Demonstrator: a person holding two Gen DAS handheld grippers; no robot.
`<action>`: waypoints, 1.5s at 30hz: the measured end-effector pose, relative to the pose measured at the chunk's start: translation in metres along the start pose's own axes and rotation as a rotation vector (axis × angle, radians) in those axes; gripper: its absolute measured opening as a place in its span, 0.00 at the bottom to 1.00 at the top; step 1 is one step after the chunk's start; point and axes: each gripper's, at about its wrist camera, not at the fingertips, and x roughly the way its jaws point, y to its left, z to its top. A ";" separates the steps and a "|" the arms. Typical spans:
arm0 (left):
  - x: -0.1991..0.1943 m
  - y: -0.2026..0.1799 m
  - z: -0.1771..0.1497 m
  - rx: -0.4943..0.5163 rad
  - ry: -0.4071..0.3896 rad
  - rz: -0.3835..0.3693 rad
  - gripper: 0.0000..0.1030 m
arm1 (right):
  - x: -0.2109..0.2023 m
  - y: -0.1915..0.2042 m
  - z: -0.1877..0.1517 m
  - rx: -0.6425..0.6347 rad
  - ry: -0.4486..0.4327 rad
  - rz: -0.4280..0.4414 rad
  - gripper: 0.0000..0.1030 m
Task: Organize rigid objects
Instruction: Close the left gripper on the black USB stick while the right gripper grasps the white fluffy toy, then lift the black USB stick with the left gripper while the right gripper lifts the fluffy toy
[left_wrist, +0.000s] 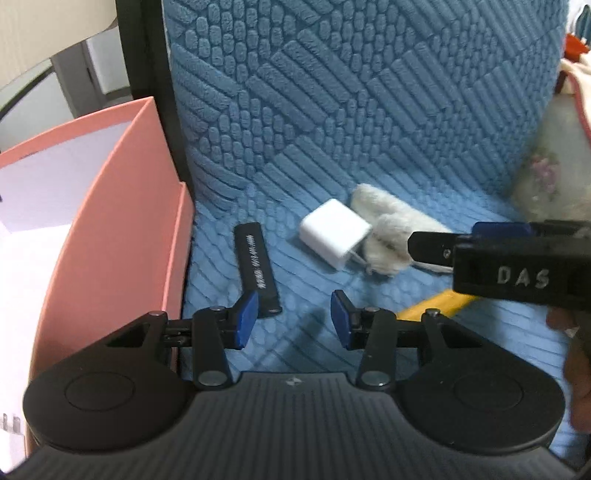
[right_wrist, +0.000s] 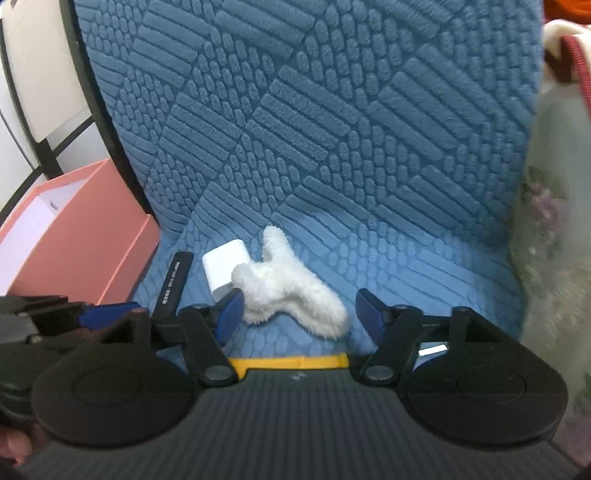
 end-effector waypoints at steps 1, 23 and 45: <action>0.003 0.000 0.000 0.004 0.000 0.011 0.48 | 0.003 -0.002 0.001 0.004 0.006 0.015 0.74; 0.049 0.011 -0.034 -0.068 -0.041 0.018 0.28 | 0.042 0.022 0.004 -0.109 0.116 0.053 0.56; 0.008 0.013 -0.086 -0.100 -0.088 -0.099 0.15 | -0.048 0.050 -0.047 -0.012 0.003 -0.127 0.46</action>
